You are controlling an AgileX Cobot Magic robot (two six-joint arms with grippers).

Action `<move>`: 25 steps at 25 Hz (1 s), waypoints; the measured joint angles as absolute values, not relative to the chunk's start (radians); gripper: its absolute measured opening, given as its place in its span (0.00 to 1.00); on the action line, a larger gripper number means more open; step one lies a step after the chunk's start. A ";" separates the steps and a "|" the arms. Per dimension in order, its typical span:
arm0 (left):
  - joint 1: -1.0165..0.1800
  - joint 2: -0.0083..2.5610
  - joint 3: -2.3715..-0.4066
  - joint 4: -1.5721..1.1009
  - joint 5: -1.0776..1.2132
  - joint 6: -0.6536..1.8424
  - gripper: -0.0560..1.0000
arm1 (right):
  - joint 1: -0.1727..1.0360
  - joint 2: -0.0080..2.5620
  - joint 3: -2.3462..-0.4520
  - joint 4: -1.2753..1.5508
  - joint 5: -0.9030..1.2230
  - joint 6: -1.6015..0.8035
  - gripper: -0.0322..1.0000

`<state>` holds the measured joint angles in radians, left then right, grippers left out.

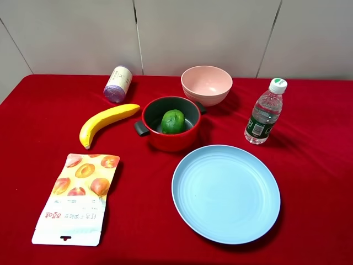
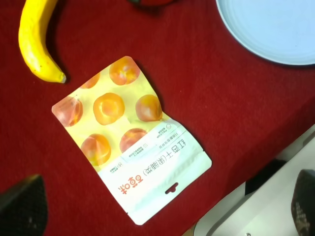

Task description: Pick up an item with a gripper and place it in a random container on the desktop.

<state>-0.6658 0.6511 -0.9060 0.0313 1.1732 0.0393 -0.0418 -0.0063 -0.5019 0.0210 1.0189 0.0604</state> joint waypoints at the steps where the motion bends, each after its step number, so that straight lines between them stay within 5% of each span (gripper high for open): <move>1: -0.666 0.618 -0.890 0.031 1.173 0.039 0.99 | -0.042 -0.006 -0.502 0.021 1.019 0.060 0.70; 25: -0.070 0.151 -0.663 0.031 1.172 0.041 0.99 | -0.042 -0.006 -0.502 0.021 1.019 0.060 0.70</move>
